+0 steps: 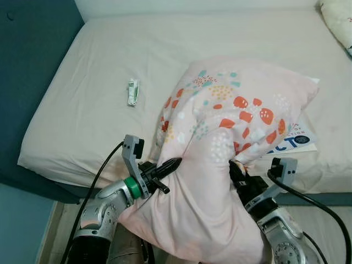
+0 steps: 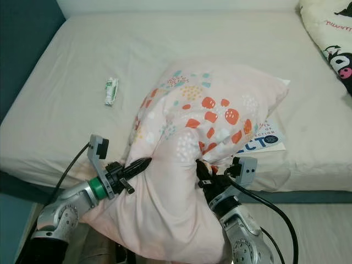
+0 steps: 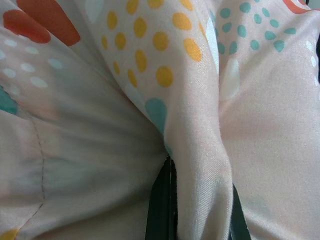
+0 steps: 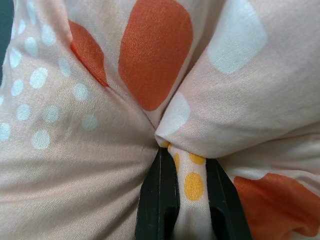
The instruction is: Clean up the room
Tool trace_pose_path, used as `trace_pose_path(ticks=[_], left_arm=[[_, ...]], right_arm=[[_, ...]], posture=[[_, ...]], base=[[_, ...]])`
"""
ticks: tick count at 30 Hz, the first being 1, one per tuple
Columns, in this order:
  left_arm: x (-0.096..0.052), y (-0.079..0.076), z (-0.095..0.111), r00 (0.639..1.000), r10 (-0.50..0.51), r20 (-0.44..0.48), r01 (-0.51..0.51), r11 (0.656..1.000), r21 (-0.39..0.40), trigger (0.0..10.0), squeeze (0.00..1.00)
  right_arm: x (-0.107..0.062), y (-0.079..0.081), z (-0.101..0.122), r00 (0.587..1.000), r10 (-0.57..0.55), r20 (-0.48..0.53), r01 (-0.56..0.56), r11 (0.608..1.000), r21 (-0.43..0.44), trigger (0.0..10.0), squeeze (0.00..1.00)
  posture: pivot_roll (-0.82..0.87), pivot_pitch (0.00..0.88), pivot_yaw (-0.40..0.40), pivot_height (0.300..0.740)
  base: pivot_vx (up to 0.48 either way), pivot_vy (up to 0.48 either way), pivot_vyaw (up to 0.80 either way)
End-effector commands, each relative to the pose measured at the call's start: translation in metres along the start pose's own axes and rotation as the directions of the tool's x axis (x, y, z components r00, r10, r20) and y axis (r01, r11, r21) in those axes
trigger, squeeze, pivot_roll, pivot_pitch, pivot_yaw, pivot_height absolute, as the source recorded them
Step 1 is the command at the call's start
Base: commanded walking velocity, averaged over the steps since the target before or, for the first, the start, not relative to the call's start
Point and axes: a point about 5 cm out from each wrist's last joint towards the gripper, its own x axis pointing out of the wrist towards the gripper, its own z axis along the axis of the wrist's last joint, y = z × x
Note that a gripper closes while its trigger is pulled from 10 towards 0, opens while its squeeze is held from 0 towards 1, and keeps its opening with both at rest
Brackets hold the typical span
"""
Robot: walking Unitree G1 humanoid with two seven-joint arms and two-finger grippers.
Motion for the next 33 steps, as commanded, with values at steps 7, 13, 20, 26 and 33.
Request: trace_pose_path(ticks=[7,13,20,26,33], left_arm=[[0.010,0.009,-0.003,0.985,0.171,-0.004,-0.170,0.981,0.088,10.0,0.00],[0.008,0.023,0.022,0.931,0.336,0.143,-0.356,0.924,0.140,10.0,0.00],[0.010,0.019,0.041,0.825,0.451,0.341,-0.523,0.837,0.159,10.0,0.00],[0.010,0.013,0.045,0.805,0.448,0.388,-0.547,0.814,0.195,10.0,0.00],[0.014,0.001,0.061,0.868,0.316,0.383,-0.433,0.860,0.272,10.0,0.00]], right_arm=[[0.020,0.012,0.014,0.999,-0.026,0.036,0.033,0.980,-0.196,10.0,0.00],[0.031,0.018,0.033,0.996,-0.011,0.087,0.039,0.943,-0.330,10.0,0.00],[0.045,0.026,0.039,0.996,0.010,0.087,0.025,0.917,-0.399,10.0,0.00],[0.048,0.029,0.041,0.995,0.013,0.100,0.028,0.915,-0.402,10.0,0.00],[0.055,0.033,0.058,0.984,0.001,0.180,0.076,0.903,-0.423,10.0,0.00]], posture=[[-0.04,0.120,0.103,0.612],[-0.04,0.125,0.098,0.612],[-0.03,0.127,0.081,0.632],[-0.02,0.130,0.070,0.647],[-0.02,0.135,0.068,0.677]], base=[[0.000,0.000,0.00],[0.000,0.000,0.00],[0.000,0.000,0.00],[0.000,0.000,0.00],[0.000,0.000,0.00]])
